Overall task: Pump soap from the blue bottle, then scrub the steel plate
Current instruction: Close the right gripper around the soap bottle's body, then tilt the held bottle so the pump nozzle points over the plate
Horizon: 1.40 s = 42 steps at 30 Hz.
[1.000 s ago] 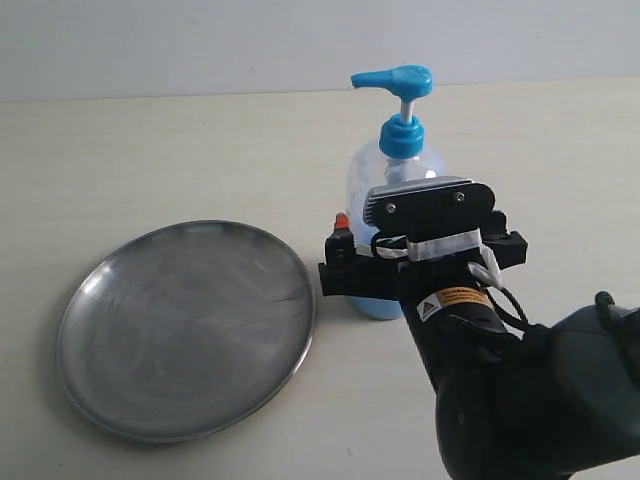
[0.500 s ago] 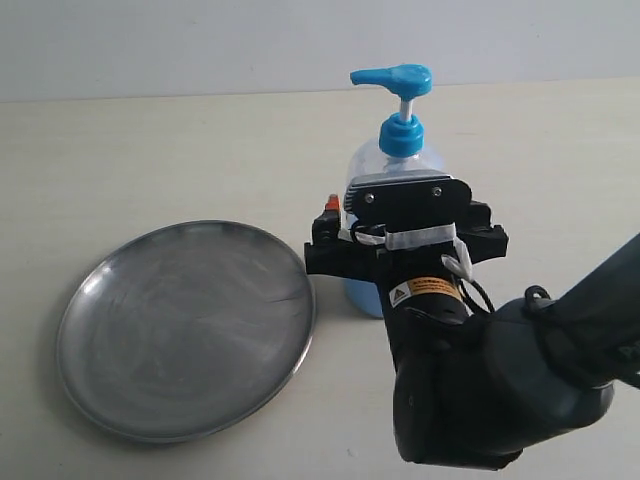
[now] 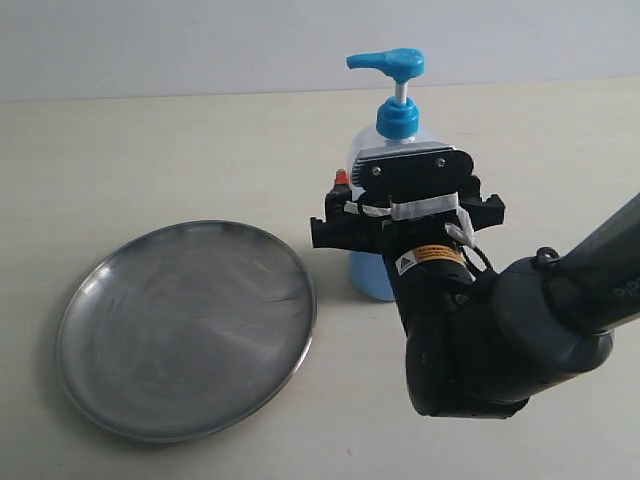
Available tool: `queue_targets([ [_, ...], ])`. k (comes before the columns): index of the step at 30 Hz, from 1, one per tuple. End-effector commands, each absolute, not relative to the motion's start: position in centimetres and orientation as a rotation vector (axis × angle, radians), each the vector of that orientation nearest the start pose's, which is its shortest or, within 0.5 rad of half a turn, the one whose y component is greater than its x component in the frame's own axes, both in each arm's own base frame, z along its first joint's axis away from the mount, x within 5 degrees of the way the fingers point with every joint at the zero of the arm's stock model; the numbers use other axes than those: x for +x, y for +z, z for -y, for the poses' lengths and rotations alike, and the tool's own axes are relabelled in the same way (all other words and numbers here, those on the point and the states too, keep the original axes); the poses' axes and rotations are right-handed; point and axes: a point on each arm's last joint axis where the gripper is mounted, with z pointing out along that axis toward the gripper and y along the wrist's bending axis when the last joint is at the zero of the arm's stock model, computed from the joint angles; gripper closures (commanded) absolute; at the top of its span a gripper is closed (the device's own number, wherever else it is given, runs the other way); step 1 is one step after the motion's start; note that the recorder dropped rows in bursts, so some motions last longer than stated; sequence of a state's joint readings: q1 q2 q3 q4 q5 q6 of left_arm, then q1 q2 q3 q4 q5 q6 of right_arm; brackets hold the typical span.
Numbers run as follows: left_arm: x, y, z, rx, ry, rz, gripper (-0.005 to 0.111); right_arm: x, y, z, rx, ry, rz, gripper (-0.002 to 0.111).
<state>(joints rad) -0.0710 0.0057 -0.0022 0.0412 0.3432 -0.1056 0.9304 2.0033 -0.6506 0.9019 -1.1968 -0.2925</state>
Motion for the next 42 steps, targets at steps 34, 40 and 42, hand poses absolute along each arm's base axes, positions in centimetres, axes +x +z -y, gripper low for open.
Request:
queue_targets([
  [34,5.4,18.3,0.3,-0.015,-0.092,-1.818,0.107,22.9,13.5,-22.8,-0.555,0.066,-1.821,0.108],
  [40,5.4,18.3,0.3,-0.015,-0.092,-1.818,0.107,22.9,13.5,-22.8,-0.598,0.032,-1.808,0.108],
  [42,5.4,18.3,0.3,-0.015,-0.092,-1.818,0.107,22.9,13.5,-22.8,-0.618,0.023,-1.799,0.108],
])
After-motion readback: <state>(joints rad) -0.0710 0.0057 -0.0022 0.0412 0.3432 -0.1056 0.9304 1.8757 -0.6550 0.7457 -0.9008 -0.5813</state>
